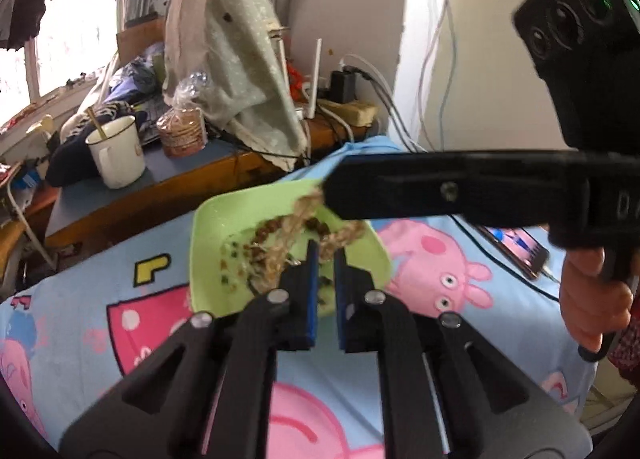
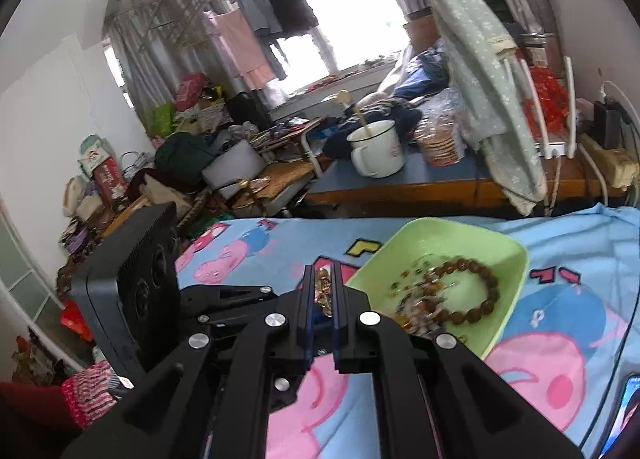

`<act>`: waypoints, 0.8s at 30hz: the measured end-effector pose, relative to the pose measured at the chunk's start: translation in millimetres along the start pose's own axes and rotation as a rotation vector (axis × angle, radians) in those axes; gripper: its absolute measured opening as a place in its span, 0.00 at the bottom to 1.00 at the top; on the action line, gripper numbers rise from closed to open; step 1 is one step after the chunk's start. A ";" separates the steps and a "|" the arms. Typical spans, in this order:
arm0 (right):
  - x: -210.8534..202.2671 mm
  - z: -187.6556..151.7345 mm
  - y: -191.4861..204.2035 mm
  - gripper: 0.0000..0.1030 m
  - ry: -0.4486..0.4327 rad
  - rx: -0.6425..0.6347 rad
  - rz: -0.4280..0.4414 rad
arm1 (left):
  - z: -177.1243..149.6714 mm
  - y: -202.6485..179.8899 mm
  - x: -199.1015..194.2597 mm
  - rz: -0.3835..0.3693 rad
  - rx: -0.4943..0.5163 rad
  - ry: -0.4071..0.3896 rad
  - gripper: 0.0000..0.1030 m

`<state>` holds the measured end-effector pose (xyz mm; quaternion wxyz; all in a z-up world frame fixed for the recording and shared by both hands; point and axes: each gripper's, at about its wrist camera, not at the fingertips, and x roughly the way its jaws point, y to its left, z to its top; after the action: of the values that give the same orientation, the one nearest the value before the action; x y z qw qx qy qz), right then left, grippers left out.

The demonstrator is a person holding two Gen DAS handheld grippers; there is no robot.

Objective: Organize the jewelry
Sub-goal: 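Carry the gold chain into the green basket and open both tools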

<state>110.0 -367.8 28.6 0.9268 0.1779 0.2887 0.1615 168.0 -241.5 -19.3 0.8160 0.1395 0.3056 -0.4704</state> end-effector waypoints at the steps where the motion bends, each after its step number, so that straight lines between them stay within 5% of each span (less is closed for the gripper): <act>1: 2.7 2.5 -5.5 0.00 -0.007 0.000 -0.025 | 3.4 4.3 5.6 -0.001 -0.010 0.008 0.07; 9: 31.9 5.2 -67.1 0.00 -0.013 0.112 -0.124 | 18.3 16.4 49.1 0.039 -0.002 0.085 0.08; 10: 37.5 5.1 -76.5 0.00 -0.019 0.130 -0.141 | 20.1 19.1 58.0 0.046 -0.013 0.107 0.11; 12: 48.8 4.5 -90.6 0.00 -0.023 0.145 -0.201 | 22.2 25.2 71.2 0.058 -0.051 0.145 0.36; 15: 53.2 -2.6 -103.8 0.00 -0.034 0.180 -0.249 | 21.9 37.5 70.6 0.062 -0.126 0.149 0.37; 24: 15.1 -32.5 -50.5 0.00 -0.103 0.112 -0.111 | -26.7 69.8 -75.2 0.036 -0.245 -0.040 0.37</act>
<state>112.5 -398.8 -25.0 0.9364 0.2213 0.2589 0.0840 189.8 -140.2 3.2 0.8412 0.0347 0.3418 -0.4176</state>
